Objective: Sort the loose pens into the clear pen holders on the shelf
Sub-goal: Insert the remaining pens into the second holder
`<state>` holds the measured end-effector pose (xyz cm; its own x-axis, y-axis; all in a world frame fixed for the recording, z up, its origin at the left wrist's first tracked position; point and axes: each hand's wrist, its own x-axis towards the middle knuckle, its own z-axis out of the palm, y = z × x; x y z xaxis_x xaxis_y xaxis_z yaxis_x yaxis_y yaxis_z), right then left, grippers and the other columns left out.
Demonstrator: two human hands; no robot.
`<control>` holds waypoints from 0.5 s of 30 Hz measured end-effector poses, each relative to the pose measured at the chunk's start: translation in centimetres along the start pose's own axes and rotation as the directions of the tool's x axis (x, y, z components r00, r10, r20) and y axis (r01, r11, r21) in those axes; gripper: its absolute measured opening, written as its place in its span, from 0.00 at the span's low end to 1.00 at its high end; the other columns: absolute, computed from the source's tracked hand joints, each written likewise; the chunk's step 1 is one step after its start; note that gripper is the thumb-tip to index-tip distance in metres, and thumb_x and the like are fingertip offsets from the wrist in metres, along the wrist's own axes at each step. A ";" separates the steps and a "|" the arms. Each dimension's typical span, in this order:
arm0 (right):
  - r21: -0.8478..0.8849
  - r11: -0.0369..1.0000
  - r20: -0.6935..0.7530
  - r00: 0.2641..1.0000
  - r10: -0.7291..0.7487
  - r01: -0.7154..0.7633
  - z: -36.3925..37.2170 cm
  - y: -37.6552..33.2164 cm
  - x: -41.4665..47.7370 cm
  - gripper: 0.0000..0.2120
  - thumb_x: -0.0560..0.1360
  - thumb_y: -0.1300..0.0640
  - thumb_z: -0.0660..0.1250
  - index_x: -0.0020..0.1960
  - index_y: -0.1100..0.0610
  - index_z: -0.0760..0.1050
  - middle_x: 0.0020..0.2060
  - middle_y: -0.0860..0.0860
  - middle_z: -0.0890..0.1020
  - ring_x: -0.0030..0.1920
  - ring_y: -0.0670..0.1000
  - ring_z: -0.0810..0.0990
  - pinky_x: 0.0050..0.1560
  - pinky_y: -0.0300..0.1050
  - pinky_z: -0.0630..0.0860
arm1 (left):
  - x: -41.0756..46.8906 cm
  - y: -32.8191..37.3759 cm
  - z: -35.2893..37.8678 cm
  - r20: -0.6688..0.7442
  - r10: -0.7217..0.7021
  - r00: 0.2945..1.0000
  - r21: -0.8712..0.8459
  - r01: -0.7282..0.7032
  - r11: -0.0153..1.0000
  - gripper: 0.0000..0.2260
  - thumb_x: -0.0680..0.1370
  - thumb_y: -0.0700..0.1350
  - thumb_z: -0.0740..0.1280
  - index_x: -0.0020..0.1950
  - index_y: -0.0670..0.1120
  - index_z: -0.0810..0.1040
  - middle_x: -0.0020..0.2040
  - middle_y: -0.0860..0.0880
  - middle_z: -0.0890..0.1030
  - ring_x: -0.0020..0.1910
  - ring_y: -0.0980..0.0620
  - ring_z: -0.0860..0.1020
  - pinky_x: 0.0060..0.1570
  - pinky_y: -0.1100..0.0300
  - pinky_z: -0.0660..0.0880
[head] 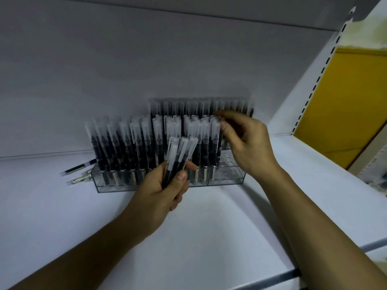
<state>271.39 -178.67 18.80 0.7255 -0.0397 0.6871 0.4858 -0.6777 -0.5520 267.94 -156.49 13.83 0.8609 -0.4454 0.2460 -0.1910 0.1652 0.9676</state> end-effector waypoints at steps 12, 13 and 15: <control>0.392 0.915 -0.069 0.995 -0.073 0.094 1.2 -3.3 -1.9 0.03 0.77 0.61 0.73 0.50 0.58 0.83 0.37 0.52 0.84 0.30 0.59 0.78 0.26 0.56 0.75 | -0.5 0.7 0.3 -0.062 -0.018 0.998 0.115 0.025 0.993 0.13 0.83 0.44 0.56 0.51 0.39 0.77 0.26 0.55 0.72 0.23 0.61 0.65 0.21 0.71 0.63; 0.435 0.899 0.016 0.998 -0.067 0.053 1.3 -3.4 -2.1 0.06 0.76 0.60 0.74 0.53 0.58 0.83 0.38 0.52 0.85 0.30 0.62 0.78 0.26 0.59 0.75 | -0.5 0.9 0.4 -0.064 -0.022 0.998 0.116 0.029 0.993 0.13 0.83 0.45 0.56 0.50 0.38 0.77 0.26 0.55 0.72 0.23 0.61 0.66 0.21 0.71 0.63; 0.489 0.872 0.170 0.983 -0.066 -0.027 1.5 -3.4 -2.2 0.11 0.76 0.60 0.74 0.58 0.57 0.83 0.42 0.53 0.86 0.31 0.67 0.78 0.27 0.64 0.77 | -0.5 1.2 0.5 -0.069 -0.026 0.997 0.102 0.033 0.994 0.15 0.80 0.48 0.58 0.46 0.38 0.76 0.29 0.53 0.74 0.26 0.58 0.67 0.24 0.69 0.64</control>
<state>268.89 -175.20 18.49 0.7645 0.1305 0.6312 0.6426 -0.2310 -0.7305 267.02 -156.51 14.91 0.8961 -0.3876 0.2163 -0.2098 0.0595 0.9759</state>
